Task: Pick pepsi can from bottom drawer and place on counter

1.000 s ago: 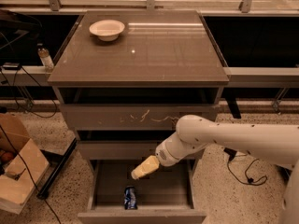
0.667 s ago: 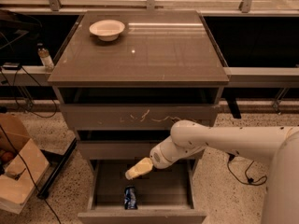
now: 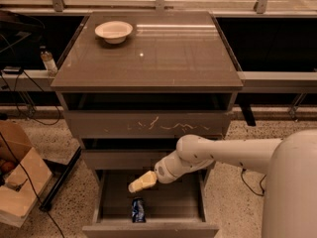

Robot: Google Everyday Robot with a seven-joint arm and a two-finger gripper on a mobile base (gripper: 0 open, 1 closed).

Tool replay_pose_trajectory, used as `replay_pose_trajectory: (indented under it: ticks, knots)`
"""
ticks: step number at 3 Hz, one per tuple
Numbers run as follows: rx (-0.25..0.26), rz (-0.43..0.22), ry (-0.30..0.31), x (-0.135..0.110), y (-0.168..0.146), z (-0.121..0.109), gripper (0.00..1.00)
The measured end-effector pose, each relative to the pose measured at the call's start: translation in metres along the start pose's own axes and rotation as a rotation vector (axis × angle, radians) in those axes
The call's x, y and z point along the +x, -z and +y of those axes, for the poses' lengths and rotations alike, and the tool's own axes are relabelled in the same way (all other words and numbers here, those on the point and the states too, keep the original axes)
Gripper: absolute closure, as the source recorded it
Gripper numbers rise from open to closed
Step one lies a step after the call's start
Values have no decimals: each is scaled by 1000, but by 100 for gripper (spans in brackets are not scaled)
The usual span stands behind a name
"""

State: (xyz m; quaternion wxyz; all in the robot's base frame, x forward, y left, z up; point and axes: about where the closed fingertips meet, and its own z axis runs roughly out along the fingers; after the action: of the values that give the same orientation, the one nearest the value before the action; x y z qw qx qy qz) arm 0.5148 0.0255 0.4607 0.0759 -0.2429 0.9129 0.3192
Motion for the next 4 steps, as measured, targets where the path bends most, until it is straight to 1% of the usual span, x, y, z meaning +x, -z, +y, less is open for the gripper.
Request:
replay_pose_trajectory:
  ticks: [1,2,3,4]
  knots:
    - [16,-20,-42,0,-9,-4,0]
    - [-26,-31,-82,-7,-41,-8,0]
    - [-66,-23,-128,-8,-89,-19,0]
    - [-95,-18,-184,-9,-133,-35,0]
